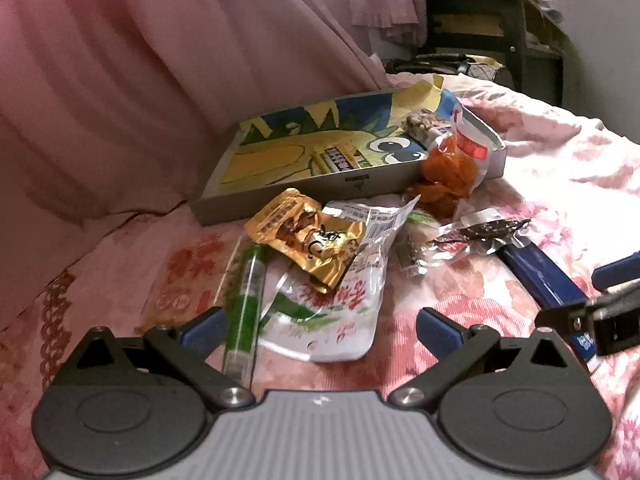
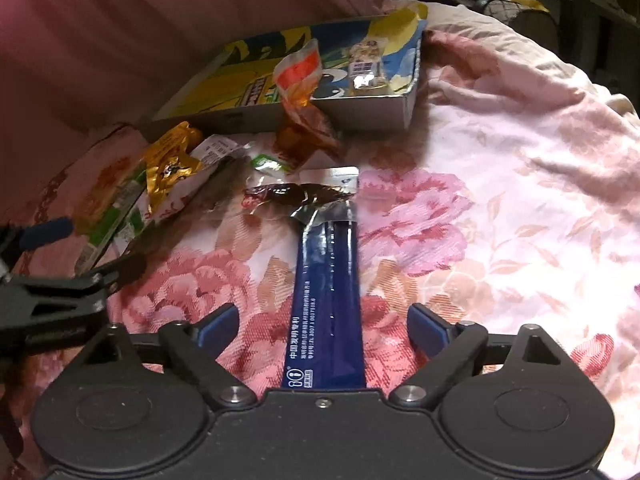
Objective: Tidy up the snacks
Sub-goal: 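Grasp the blue tube packet with the right tool while the left tool grasps the green-white pouch, then lift both packets and carry them into the cartoon tray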
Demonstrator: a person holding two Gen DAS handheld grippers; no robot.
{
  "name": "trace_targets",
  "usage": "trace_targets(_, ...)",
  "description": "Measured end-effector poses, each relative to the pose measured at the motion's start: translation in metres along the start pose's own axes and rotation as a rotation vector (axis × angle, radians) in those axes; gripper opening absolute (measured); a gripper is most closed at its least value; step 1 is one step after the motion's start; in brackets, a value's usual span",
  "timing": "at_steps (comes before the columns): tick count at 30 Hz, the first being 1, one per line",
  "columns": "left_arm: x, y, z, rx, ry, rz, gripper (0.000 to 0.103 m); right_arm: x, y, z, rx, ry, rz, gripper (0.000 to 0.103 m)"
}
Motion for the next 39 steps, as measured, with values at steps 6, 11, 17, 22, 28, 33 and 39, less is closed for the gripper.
trace_targets(6, -0.001, 0.011, 0.016, 0.007, -0.06, -0.012, 0.092, 0.005, -0.002, 0.006, -0.013, -0.004, -0.041, 0.082)
trace_targets(11, -0.006, 0.018, 0.026, 0.04, -0.074, 0.017, 0.06, 0.005, -0.002, 0.008, -0.014, 0.011, -0.042, 0.065)
trace_targets(17, -0.003, 0.02, 0.037, 0.096, -0.054, 0.0, 0.043, 0.011, -0.007, 0.009, -0.004, 0.036, -0.063, 0.052)
trace_targets(22, -0.005, 0.024, 0.038, 0.114, -0.063, -0.006, 0.026, 0.011, -0.007, 0.009, -0.012, 0.037, -0.061, 0.048)
trace_targets(28, -0.008, 0.024, 0.031, 0.122, -0.06, -0.017, 0.021, 0.012, -0.007, 0.007, -0.009, 0.044, -0.067, 0.045)
trace_targets(33, -0.01, 0.019, 0.013, 0.148, -0.097, -0.027, 0.019, 0.012, -0.005, 0.003, 0.009, 0.054, -0.058, 0.045)
trace_targets(39, -0.017, 0.01, -0.013, 0.166, -0.165, -0.006, 0.019, 0.013, -0.007, -0.009, -0.019, 0.032, -0.1, 0.045)
Point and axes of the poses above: each gripper's, at about its wrist camera, not at the fingertips, and z roughly the way its jaws point, x to its left, y to its top, the point moved 1 cm from there along z, roughly the way its jaws point, and after that the axes turned 14 degrees about z, right-handed, at the moved point
